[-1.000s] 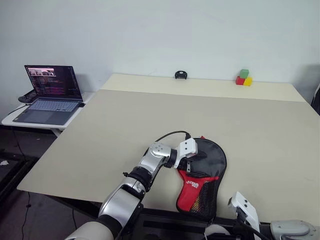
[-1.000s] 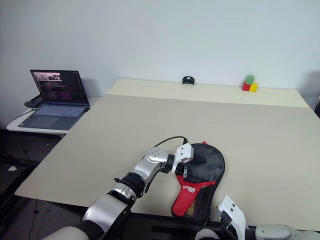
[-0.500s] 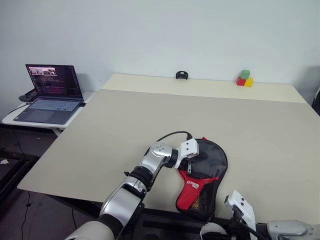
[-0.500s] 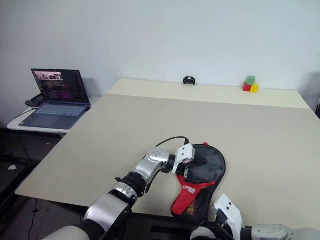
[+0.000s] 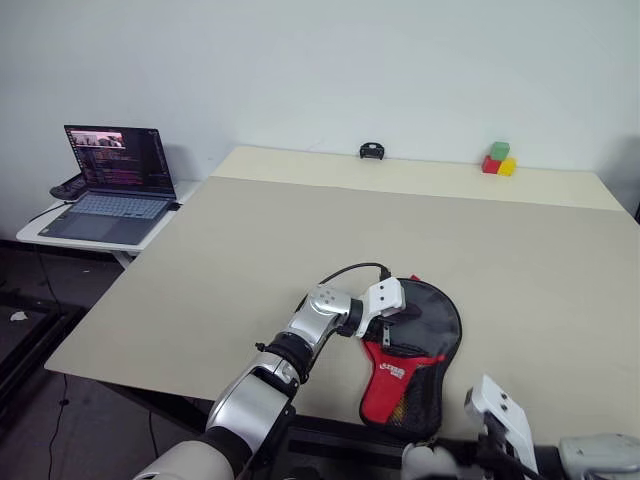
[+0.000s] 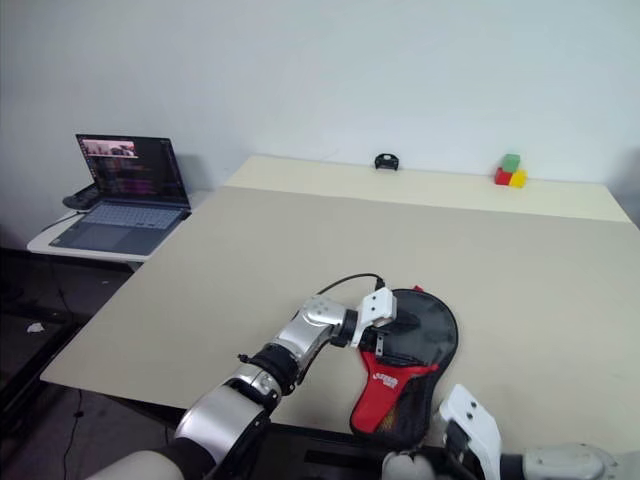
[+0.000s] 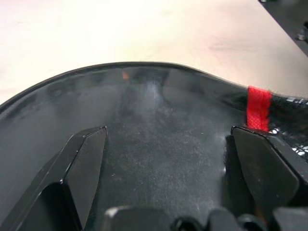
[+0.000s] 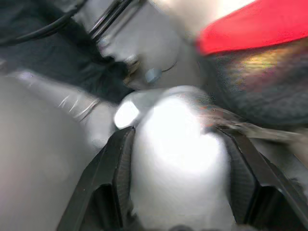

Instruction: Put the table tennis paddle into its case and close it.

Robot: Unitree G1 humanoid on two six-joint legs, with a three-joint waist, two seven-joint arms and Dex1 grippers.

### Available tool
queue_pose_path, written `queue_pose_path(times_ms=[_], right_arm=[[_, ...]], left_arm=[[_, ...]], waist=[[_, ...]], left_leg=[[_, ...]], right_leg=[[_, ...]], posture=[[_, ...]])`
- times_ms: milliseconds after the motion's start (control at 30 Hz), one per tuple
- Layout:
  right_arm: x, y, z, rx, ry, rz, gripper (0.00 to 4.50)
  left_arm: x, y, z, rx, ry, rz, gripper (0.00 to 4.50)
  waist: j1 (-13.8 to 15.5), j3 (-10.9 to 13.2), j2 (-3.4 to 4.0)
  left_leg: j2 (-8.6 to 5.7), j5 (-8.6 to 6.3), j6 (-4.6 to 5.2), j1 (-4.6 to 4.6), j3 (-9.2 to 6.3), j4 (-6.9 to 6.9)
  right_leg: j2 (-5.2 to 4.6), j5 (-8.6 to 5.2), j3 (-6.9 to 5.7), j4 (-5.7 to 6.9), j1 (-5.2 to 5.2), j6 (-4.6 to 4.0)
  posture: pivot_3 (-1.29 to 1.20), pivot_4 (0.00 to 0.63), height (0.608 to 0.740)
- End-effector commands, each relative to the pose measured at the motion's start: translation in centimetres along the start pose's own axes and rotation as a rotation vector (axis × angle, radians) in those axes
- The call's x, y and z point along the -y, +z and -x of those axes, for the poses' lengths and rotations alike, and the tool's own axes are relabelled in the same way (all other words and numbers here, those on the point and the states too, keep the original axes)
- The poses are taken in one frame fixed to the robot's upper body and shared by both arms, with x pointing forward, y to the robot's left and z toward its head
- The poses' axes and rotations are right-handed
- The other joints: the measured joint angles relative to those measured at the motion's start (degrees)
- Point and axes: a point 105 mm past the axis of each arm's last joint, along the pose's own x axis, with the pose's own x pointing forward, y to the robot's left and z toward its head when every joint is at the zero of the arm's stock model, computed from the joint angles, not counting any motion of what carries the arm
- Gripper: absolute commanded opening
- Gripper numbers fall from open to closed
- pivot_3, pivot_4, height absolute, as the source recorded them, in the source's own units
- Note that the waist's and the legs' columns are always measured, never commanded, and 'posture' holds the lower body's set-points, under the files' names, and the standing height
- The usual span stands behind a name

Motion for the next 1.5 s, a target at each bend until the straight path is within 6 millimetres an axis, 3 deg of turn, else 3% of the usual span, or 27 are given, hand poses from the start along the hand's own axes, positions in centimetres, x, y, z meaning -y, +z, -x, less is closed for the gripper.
queue_pose_path(times_ms=[33,267,467,533,700,867,1000,1100,1333,1500], right_arm=[[-1.2,0.5,0.6,-0.008,0.059,0.053,2.73],[0.7,1.7,1.7,0.048,-0.043,0.101,2.73],[6.4,5.3,3.9,0.202,-0.211,0.149,2.73],[8.4,7.3,4.7,0.283,-0.299,0.189,3.08],[10.3,9.8,5.5,0.323,-0.364,0.288,4.46],[12.5,11.1,6.2,0.317,-0.459,0.413,4.46],[13.6,12.1,6.5,0.357,-0.47,0.418,4.46],[14.4,12.9,6.7,0.402,-0.478,0.423,4.46],[16.5,14.2,7.3,0.524,-0.483,0.459,4.46],[18.2,14.5,7.6,0.535,-0.462,0.437,4.46]], left_arm=[[1.9,-3.7,-1.0,-0.116,-0.033,0.084,4.5],[1.8,-3.2,-1.4,-0.103,-0.029,0.078,4.5],[1.3,-2.7,-1.0,-0.076,-0.008,0.077,4.5],[0.9,-2.3,-0.6,-0.057,0.002,0.071,4.5],[-0.1,-0.9,0.4,-0.002,0.033,0.055,4.5],[-0.7,-0.3,1.3,0.012,0.058,0.031,4.5],[-1.2,1.0,2.1,0.048,0.072,-0.002,4.5],[-1.6,2.4,3.5,0.091,0.094,-0.04,4.5],[-0.9,6.3,9.7,0.184,0.207,-0.096,4.5],[0.3,6.2,14.0,0.181,0.341,-0.018,4.5]], waist=[[0.0,0.0,-0.02],[0.2,0.0,-0.06],[0.2,0.1,-0.08],[0.1,0.1,-0.06],[0.0,0.4,0.09],[-0.3,0.7,0.35],[-1.2,1.0,0.3],[-1.8,1.0,0.3],[-3.2,1.3,0.54],[-3.2,1.3,0.68]], left_leg=[[0.0,0.01,0.01,0.01,0.01,0.04],[-0.01,0.03,0.04,0.01,0.0,0.06],[-0.04,0.05,0.08,0.02,0.04,0.06],[-0.04,0.05,0.08,0.02,0.02,0.03],[-0.1,0.07,0.1,-0.2,0.03,0.02],[-0.1,0.06,0.09,-0.31,0.07,-0.04],[-0.1,0.06,0.09,-0.32,0.09,-0.05],[-0.09,0.07,0.08,-0.62,0.07,-0.04],[-0.03,0.33,-0.33,-1.14,0.23,-0.03],[-0.04,0.32,-0.33,-1.09,0.3,-0.02]], right_leg=[[-0.02,0.0,-0.01,-0.01,0.0,0.01],[-0.12,-0.01,0.01,-0.09,-0.01,0.04],[-0.14,0.02,0.0,-0.15,-0.02,0.08],[-0.15,0.02,0.02,-0.17,-0.03,0.07],[-0.16,0.06,0.05,0.02,-0.1,0.01],[-0.15,0.12,0.06,0.14,-0.29,-0.16],[-0.14,0.14,0.08,0.15,-0.32,-0.21],[-0.14,0.19,0.09,0.2,-0.59,-0.31],[-0.12,0.16,0.33,0.36,-1.32,-0.45],[-0.12,0.14,0.62,0.37,-1.31,-0.48]], posture=[[0.0,0.15,0.74],[0.0,0.15,0.74],[0.0,0.15,0.74],[0.0,0.15,0.74],[0.0,0.15,0.74],[0.0,0.15,0.74],[0.0,0.15,0.74],[0.0,0.15,0.74],[0.0,0.15,0.74],[0.0,0.15,0.74]])
